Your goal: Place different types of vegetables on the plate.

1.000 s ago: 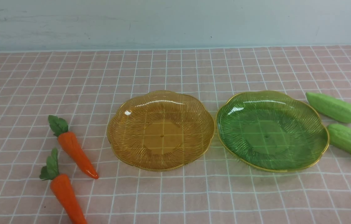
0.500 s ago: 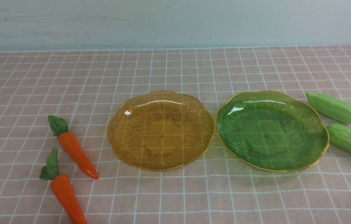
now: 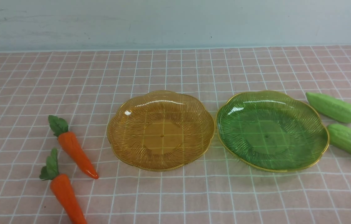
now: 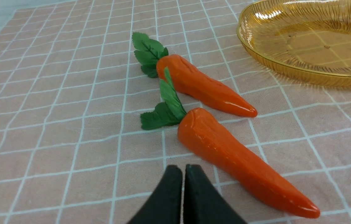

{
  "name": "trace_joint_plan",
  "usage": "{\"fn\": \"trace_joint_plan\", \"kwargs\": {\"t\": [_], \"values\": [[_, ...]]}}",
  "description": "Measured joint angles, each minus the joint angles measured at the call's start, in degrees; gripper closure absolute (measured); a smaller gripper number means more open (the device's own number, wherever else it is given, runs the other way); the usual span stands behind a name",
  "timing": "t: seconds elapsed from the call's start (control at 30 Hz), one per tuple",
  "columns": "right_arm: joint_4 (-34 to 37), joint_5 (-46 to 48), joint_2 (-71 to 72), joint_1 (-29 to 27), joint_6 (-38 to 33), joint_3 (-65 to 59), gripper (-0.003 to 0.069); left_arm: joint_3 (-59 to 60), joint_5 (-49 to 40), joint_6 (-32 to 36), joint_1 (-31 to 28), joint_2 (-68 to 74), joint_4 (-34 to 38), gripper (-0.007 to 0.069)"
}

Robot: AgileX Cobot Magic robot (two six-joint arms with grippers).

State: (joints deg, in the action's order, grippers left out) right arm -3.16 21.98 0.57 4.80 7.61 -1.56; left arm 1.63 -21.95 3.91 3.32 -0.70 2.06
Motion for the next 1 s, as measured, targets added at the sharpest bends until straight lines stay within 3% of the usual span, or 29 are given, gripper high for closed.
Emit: {"fn": "trace_joint_plan", "kwargs": {"t": [0.1, 0.2, 0.33, 0.43, 0.7, 0.83, 1.0], "values": [[-0.33, 0.00, 0.00, 0.00, -0.05, 0.00, 0.0676, 0.00, 0.00, -3.50, 0.00, 0.00, 5.32, 0.0627], [1.22, -0.06, 0.00, 0.00, 0.97, 0.00, 0.0676, 0.00, -0.06, -12.95, 0.00, 0.00, 21.76, 0.0627], [20.80, -0.11, 0.00, 0.00, 12.45, 0.00, 0.0676, 0.07, 0.00, -20.25, 0.00, 0.00, 40.33, 0.0627], [32.50, -0.53, 0.00, 0.00, 17.44, 0.00, 0.0676, 0.07, 0.17, -20.99, 0.00, 0.00, 48.49, 0.0627], [42.19, -10.54, 0.00, 0.00, 18.53, 0.00, 0.0676, -1.42, 0.43, -18.64, 0.00, 0.00, 53.86, 0.0627], [40.55, -10.10, 0.00, 0.00, 14.56, 3.22, 0.0676, -7.95, -1.59, -14.27, 0.00, 2.37, 52.62, 0.0627], [33.26, -4.72, -1.23, 0.00, 1.60, 14.69, 0.0676, -16.65, -9.89, -10.58, 0.00, 12.42, 46.81, 0.0627]]}}
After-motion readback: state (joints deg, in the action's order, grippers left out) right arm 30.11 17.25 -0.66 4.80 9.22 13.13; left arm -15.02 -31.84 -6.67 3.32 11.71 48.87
